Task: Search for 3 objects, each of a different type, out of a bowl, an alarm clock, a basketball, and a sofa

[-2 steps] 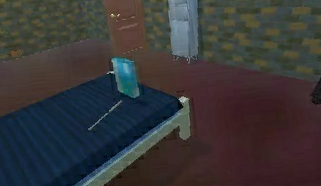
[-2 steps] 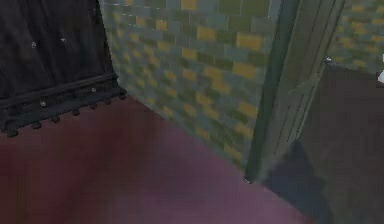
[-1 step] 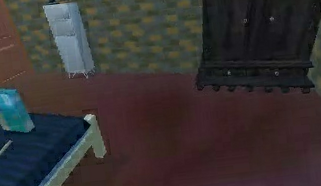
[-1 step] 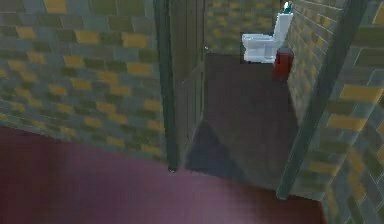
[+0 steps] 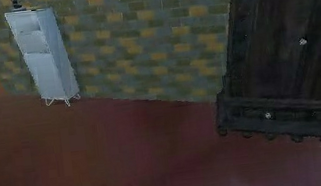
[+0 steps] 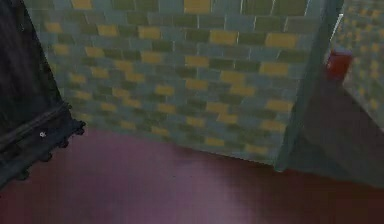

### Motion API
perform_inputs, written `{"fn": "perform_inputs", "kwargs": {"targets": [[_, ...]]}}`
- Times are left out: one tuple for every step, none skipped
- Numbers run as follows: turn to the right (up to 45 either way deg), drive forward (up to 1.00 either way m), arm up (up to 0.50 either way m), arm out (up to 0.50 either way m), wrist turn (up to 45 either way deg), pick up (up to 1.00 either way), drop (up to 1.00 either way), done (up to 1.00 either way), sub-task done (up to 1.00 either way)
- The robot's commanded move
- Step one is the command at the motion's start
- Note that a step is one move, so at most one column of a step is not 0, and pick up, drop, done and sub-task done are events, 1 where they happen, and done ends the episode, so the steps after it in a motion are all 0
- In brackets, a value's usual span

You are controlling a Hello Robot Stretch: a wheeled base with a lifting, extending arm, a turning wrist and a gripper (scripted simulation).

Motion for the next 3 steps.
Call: {"fn": "perform_inputs", "kwargs": {"targets": [[6.0,0.00,0.00,0.00,0.0,0.00,0.00,0.00,0.00],[0.0,0.85,0.00,0.00,0.0,0.00,0.00,0.00,0.00],[-45.0,0.00,0.00,0.00,0.0,0.00,0.00,0.00,0.00]]}}
